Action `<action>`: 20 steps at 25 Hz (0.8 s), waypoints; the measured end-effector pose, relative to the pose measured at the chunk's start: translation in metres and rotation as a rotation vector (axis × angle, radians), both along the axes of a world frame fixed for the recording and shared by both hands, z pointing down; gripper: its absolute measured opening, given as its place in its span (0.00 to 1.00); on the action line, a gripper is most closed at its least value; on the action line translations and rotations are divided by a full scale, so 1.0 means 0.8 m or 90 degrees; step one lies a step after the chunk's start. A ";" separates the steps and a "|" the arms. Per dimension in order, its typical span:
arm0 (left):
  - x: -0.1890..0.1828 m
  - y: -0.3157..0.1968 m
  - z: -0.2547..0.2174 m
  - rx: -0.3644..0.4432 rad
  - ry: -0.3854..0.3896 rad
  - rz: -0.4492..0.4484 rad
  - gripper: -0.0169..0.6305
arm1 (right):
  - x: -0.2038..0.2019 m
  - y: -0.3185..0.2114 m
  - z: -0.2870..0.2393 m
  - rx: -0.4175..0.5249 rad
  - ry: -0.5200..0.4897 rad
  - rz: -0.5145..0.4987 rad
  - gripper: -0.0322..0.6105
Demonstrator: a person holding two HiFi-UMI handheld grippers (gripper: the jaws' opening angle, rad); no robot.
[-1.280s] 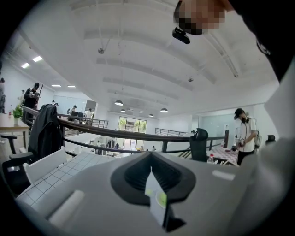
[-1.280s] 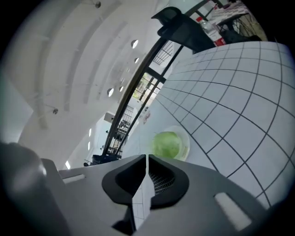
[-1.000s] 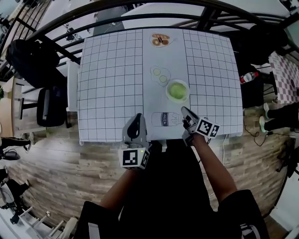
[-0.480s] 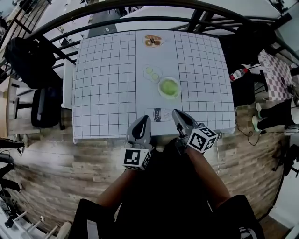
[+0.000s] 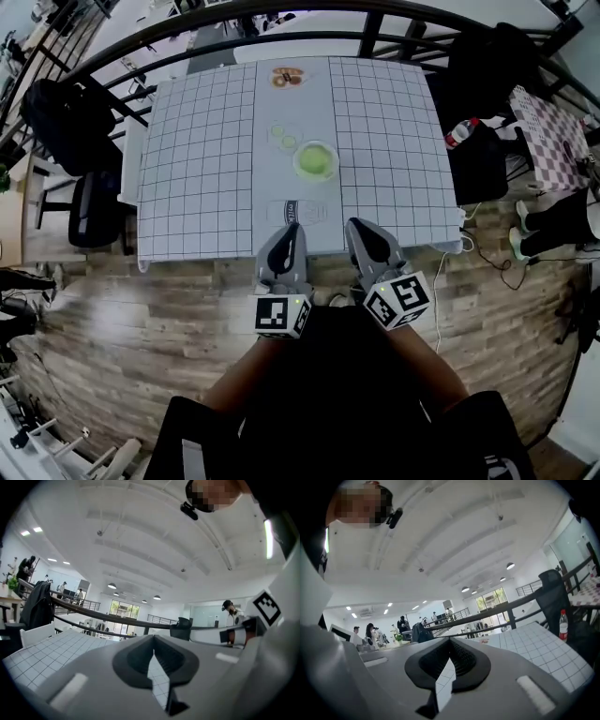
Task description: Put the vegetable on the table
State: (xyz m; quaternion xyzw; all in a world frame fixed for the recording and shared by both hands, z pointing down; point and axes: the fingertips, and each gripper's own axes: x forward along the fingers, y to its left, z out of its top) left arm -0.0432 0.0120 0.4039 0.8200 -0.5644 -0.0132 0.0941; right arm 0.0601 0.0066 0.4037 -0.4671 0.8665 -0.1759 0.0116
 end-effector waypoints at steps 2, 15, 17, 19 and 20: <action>0.030 0.018 -0.007 0.011 -0.004 0.003 0.04 | 0.019 0.017 -0.004 0.012 0.005 0.004 0.05; 0.108 0.100 -0.037 0.049 -0.060 -0.017 0.04 | 0.060 0.092 -0.019 0.050 0.049 0.000 0.05; 0.113 0.105 -0.042 0.061 -0.068 -0.014 0.04 | 0.061 0.096 -0.028 0.067 0.057 0.001 0.05; 0.116 0.110 -0.044 0.066 -0.072 -0.010 0.04 | 0.063 0.101 -0.030 0.073 0.060 0.003 0.05; 0.117 0.112 -0.045 0.069 -0.074 -0.008 0.04 | 0.064 0.104 -0.031 0.075 0.063 0.005 0.05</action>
